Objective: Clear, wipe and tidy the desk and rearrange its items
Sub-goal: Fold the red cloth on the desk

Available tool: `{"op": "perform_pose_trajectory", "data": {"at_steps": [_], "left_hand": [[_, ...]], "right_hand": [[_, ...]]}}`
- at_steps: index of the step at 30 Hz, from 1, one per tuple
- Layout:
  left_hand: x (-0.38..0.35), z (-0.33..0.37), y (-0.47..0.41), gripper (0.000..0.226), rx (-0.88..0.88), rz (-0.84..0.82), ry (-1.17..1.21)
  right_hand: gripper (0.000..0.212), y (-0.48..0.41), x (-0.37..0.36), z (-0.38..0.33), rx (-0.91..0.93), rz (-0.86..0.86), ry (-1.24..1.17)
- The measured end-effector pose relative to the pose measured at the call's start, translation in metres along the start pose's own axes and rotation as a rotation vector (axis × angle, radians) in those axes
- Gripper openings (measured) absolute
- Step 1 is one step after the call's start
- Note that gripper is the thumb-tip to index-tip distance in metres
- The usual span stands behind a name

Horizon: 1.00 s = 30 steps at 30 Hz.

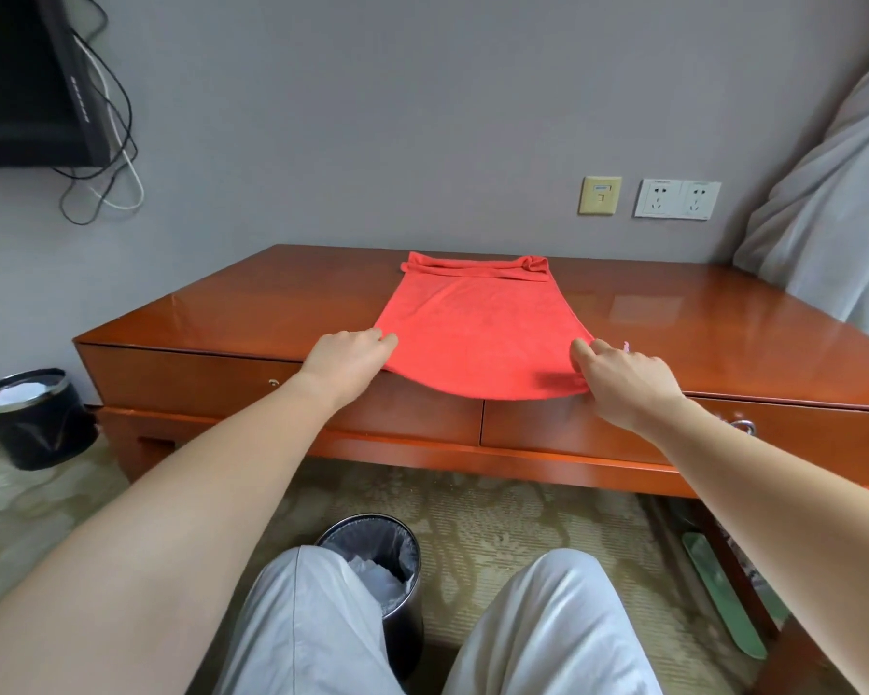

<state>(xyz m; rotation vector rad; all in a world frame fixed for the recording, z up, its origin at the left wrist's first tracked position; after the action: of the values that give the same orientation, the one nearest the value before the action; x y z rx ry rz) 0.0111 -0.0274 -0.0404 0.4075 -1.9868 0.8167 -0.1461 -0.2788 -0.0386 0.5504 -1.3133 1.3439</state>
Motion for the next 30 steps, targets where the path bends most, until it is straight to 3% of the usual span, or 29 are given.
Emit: {"op": "perform_pose_trajectory", "data": {"at_steps": [7,10,15,20,24,30], "left_hand": [[0.025,-0.014,0.012,0.037,-0.039,0.050,0.007],[0.037,-0.019,0.017,0.028,-0.066,-0.032,0.036],[0.053,-0.040,0.032,0.019,-0.090,-0.274,0.333],[0.064,-0.051,0.030,0.014,-0.044,-0.278,0.476],[0.060,-0.058,0.019,0.015,0.075,-0.219,0.597],[0.027,-0.074,-0.010,0.013,0.475,-0.199,1.251]], "right_hand": [[0.026,0.009,0.017,0.031,-0.023,-0.038,-0.004],[0.027,0.011,0.028,0.033,-0.008,-0.068,0.001],[0.016,0.020,0.049,0.041,0.061,-0.294,-0.162],[0.031,0.027,0.058,0.042,0.078,-0.400,-0.269],[0.024,0.009,0.052,0.055,0.034,-0.334,-0.317],[0.031,-0.029,0.042,0.074,-0.144,-0.234,-0.647]]}}
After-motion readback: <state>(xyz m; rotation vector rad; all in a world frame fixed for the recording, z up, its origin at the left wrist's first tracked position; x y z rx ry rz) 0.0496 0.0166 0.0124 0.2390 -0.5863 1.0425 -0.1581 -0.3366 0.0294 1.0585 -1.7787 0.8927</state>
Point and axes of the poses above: each hand's wrist, its own y-axis away from the middle knuckle, its own x-axis out of the back of the hand, z = x × y, the point moved 5 cm from there along -y, towards the middle knuckle, and after that the axes turned 5 degrees about z, right-handed, at the moved point
